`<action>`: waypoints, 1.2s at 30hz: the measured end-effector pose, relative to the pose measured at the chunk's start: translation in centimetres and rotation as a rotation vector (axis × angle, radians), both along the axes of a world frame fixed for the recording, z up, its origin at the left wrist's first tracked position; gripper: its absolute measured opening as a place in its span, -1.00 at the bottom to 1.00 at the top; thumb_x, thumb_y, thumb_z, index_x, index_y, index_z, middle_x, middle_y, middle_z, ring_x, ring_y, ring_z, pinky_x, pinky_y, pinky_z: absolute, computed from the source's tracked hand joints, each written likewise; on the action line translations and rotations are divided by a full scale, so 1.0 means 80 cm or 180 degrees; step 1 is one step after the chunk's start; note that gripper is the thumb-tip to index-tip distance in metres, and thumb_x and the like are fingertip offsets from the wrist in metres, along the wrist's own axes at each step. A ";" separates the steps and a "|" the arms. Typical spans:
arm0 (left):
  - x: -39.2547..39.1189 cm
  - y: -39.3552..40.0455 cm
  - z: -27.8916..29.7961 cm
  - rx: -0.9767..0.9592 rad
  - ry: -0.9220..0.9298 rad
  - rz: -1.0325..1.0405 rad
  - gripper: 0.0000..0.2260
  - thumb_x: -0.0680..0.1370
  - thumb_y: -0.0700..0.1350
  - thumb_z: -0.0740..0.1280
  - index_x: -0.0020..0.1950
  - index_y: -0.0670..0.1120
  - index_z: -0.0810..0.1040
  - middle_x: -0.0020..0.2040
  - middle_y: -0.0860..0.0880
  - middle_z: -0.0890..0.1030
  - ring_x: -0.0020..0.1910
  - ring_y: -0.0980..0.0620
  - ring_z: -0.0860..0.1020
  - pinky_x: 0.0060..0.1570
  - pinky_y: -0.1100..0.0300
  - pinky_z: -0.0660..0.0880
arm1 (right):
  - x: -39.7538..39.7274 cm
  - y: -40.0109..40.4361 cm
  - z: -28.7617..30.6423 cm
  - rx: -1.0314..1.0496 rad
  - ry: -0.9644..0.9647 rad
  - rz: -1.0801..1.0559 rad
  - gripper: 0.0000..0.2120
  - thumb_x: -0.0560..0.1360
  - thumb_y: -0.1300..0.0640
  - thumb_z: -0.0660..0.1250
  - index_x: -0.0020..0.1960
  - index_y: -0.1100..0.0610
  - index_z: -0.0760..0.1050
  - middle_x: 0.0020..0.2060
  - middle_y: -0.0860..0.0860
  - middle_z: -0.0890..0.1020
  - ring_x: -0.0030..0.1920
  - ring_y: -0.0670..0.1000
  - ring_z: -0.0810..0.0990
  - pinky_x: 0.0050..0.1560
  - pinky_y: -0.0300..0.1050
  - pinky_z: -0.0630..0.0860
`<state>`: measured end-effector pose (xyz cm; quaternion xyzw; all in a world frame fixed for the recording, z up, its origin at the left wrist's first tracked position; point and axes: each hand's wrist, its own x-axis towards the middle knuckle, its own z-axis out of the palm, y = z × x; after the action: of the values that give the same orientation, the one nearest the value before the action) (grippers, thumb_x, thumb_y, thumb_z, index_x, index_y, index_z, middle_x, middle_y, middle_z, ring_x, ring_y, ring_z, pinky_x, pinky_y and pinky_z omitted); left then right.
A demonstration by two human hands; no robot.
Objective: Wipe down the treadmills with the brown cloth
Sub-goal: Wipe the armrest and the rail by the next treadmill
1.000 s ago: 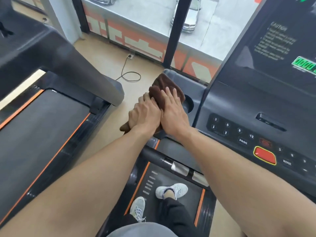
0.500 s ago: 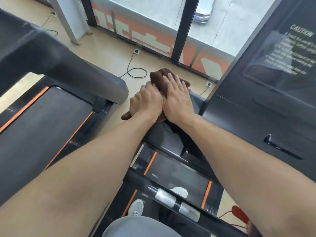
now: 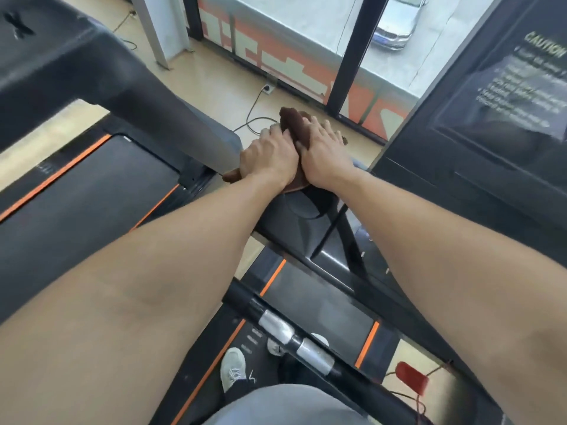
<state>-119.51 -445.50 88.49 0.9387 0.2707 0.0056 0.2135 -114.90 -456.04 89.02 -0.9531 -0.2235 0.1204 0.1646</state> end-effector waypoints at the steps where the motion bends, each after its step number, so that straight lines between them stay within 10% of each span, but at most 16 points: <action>1: -0.010 -0.003 -0.003 0.0102 0.0019 -0.0077 -0.56 0.72 0.08 -0.06 0.51 -0.05 0.34 0.45 -0.11 0.46 0.35 -0.17 0.49 0.22 -0.07 0.39 | -0.008 -0.004 0.001 -0.0075 0.0009 0.0050 -0.44 0.73 -0.05 0.02 0.68 0.06 0.03 0.67 0.05 0.05 0.66 0.12 -0.09 0.61 0.06 -0.17; 5: -0.064 -0.012 -0.011 0.0623 0.0217 -0.0358 -0.50 0.72 0.07 -0.02 0.63 -0.09 0.15 0.61 -0.15 0.22 0.51 -0.15 0.30 0.41 -0.08 0.28 | -0.064 -0.014 0.012 -0.0277 0.0157 0.0250 -0.43 0.71 0.06 0.04 0.68 0.13 0.00 0.67 0.11 -0.01 0.66 0.17 -0.12 0.63 0.10 -0.15; 12: -0.155 0.000 -0.002 0.1138 0.0063 -0.0761 -0.49 0.62 0.23 0.10 0.49 0.02 0.40 0.42 -0.13 0.44 0.31 -0.19 0.39 0.23 -0.11 0.33 | -0.144 -0.022 0.067 -0.0839 0.0393 0.0465 -0.58 0.67 0.11 0.07 0.49 0.20 0.31 0.45 0.18 0.40 0.48 0.25 0.33 0.41 0.11 0.28; 20: -0.211 0.072 -0.026 0.0221 -0.1121 -0.0664 -0.61 0.64 0.08 0.18 0.39 -0.05 0.51 0.24 -0.08 0.58 0.22 -0.13 0.50 0.24 -0.06 0.37 | -0.159 -0.017 0.074 -0.1456 0.0791 0.0437 -0.59 0.64 0.05 0.16 0.47 0.09 0.38 0.40 0.21 0.49 0.38 0.26 0.45 0.33 -0.02 0.33; 25: -0.204 0.072 -0.035 -0.0182 -0.0844 -0.0501 -0.51 0.67 0.16 0.11 0.52 -0.06 0.36 0.42 -0.09 0.48 0.38 -0.13 0.42 0.39 -0.10 0.33 | -0.147 -0.014 0.058 -0.1409 0.0932 0.0408 -0.29 0.59 -0.01 0.22 0.67 0.03 0.04 0.63 0.15 0.16 0.61 0.24 0.10 0.59 0.06 -0.03; 32: -0.201 0.071 -0.044 0.0297 -0.0298 -0.1209 -0.32 0.65 0.33 -0.12 0.67 0.05 -0.19 0.68 -0.03 -0.03 0.65 -0.03 -0.01 0.60 -0.08 0.00 | -0.131 -0.020 0.086 -0.2245 0.0511 0.0925 -0.59 0.50 0.10 0.24 0.32 0.11 0.55 0.22 0.14 0.60 0.22 0.23 0.55 0.14 -0.06 0.49; 36: -0.198 0.075 -0.046 0.0248 -0.0146 -0.1220 -0.33 0.65 0.33 -0.15 0.67 0.05 -0.22 0.68 0.00 -0.11 0.65 -0.02 -0.10 0.61 -0.10 -0.10 | -0.136 -0.019 0.079 -0.2501 0.0634 0.0810 -0.44 0.55 0.06 0.21 0.53 0.17 0.34 0.44 0.20 0.46 0.41 0.23 0.43 0.43 0.02 0.32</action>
<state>-135.31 -439.49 84.78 0.9802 0.0817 -0.0034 0.1804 -125.81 -457.57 95.36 -0.8919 -0.2595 0.3073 -0.2066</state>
